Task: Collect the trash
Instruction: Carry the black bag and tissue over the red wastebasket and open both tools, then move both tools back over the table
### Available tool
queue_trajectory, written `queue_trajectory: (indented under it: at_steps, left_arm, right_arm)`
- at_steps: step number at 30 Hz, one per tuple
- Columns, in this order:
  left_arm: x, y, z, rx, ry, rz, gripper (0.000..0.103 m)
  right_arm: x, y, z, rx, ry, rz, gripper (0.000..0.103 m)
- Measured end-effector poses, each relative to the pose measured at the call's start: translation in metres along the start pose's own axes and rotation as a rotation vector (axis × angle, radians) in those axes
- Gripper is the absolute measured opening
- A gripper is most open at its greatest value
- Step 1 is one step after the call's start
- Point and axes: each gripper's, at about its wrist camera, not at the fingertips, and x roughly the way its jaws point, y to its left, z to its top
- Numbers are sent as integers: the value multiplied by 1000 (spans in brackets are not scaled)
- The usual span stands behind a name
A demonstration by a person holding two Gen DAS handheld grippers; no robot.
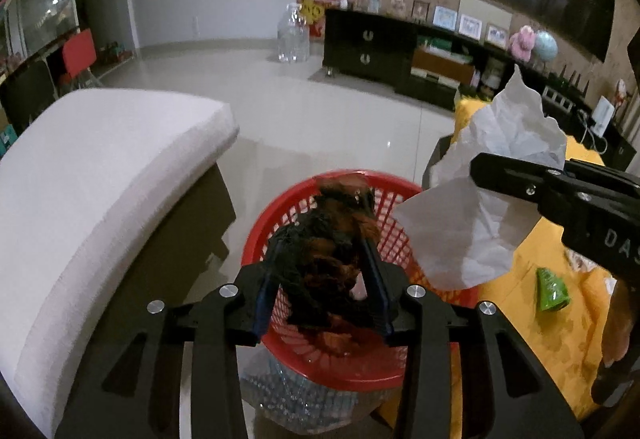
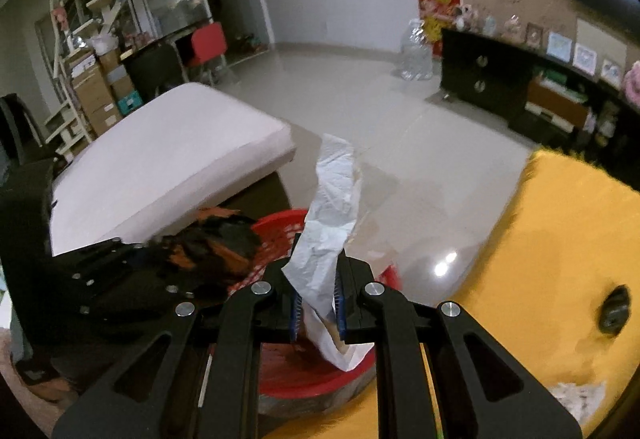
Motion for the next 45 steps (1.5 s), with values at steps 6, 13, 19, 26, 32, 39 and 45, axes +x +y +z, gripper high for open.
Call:
queue_trajectory:
  at_steps: [6, 13, 19, 26, 32, 39, 45]
  left_arm:
    - [4, 7, -7, -10, 29, 32, 63]
    - [-1, 14, -3, -41, 17, 67, 77]
    - [-11, 29, 3, -88, -15, 149, 81]
    - [-25, 38, 11, -107, -65, 201, 81]
    - [-36, 37, 17, -102, -118, 194, 87]
    - [-57, 26, 22, -105, -214, 170, 93]
    - [-72, 2, 25, -73, -284, 132, 95]
  right_arm:
    - [1, -1, -4, 59, 9, 59, 59]
    - [-7, -1, -6, 84, -1, 86, 67]
    - [6, 1, -13, 83, 77, 131, 73]
    - [17, 4, -24, 41, 138, 76, 73]
    - [1, -3, -20, 32, 66, -9, 73]
    - [-52, -14, -16, 0, -131, -168, 84]
    - [-101, -28, -20, -10, -283, -295, 96]
